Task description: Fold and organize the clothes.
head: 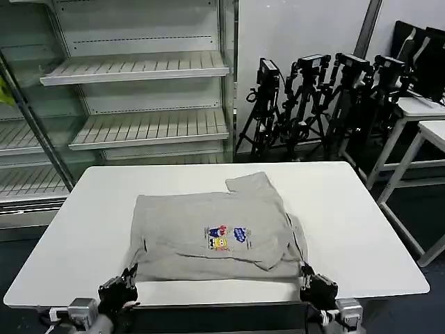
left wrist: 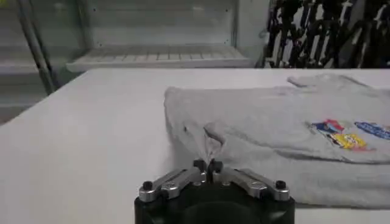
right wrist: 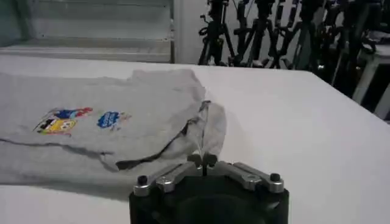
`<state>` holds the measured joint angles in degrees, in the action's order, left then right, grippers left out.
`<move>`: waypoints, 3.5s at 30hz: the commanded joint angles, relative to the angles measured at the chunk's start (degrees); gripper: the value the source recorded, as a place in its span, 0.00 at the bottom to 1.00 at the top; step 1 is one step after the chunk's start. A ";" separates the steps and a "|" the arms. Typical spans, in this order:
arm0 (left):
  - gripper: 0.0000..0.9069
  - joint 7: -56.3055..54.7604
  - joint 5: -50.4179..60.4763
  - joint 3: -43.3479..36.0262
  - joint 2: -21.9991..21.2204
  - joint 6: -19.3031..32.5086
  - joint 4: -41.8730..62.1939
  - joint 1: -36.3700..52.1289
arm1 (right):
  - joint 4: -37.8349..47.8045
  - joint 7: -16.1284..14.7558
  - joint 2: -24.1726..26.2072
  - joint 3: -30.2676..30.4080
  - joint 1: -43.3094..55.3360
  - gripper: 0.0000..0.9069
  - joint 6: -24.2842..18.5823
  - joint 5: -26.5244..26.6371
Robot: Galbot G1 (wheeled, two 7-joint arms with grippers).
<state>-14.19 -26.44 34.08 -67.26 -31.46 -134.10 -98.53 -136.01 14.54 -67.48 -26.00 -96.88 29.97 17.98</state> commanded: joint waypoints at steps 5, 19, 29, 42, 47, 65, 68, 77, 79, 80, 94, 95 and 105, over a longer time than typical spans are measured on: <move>1.00 -0.24 -0.49 6.65 3.10 0.47 -4.73 -0.09 | -4.64 0.08 0.59 -3.65 3.28 1.00 -3.23 -0.11; 1.00 -5.31 -9.85 -3.69 9.00 -1.55 17.73 30.30 | 24.38 3.18 1.49 9.39 42.85 1.00 1.94 6.29; 1.00 -5.74 -8.32 -18.00 8.52 -1.75 35.72 49.40 | 49.02 3.85 -3.06 17.53 65.23 1.00 3.15 9.92; 1.00 -6.31 -7.62 -24.61 5.83 -1.62 50.17 59.41 | 68.80 2.38 -10.36 19.27 75.75 1.00 3.20 9.22; 1.00 -6.47 -8.20 -25.01 5.27 -1.63 54.17 60.99 | 74.57 1.71 -13.19 19.74 76.67 1.00 3.18 7.73; 0.03 -6.07 -11.36 -24.11 6.07 -1.60 53.39 59.07 | 82.04 0.69 -17.79 21.33 77.77 0.00 3.34 9.35; 0.03 -5.75 -12.72 -23.83 6.20 -1.58 52.71 58.50 | 81.23 0.61 -17.65 21.46 77.29 0.00 3.34 10.55; 0.03 -5.09 -13.47 -23.03 6.56 -1.56 50.94 56.97 | 78.61 0.04 -17.05 21.71 75.72 0.00 3.33 13.00; 0.03 -4.93 -13.74 -22.61 6.69 -1.52 50.38 56.73 | 77.65 -0.35 -16.90 21.62 75.28 0.00 3.23 13.21; 0.03 -4.87 -13.89 -22.49 6.73 -1.50 50.16 56.49 | 77.26 -0.51 -16.84 21.48 75.10 0.00 3.16 13.28; 0.03 -3.47 -15.24 -18.14 9.47 1.60 40.19 52.95 | 63.48 0.47 -13.21 21.83 72.74 0.00 -12.49 5.95; 0.03 -3.45 -15.30 -17.95 9.62 1.59 39.65 52.79 | 61.59 0.53 -12.50 21.91 72.13 0.00 -12.36 5.60; 0.03 -2.89 -16.27 -13.95 13.29 1.00 30.30 46.82 | 42.73 0.24 -5.16 20.74 60.54 0.00 -10.27 4.83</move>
<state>-17.43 -42.27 16.91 -56.62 -30.88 -94.41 -47.00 -77.08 14.78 -77.83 -4.61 -28.02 21.75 24.71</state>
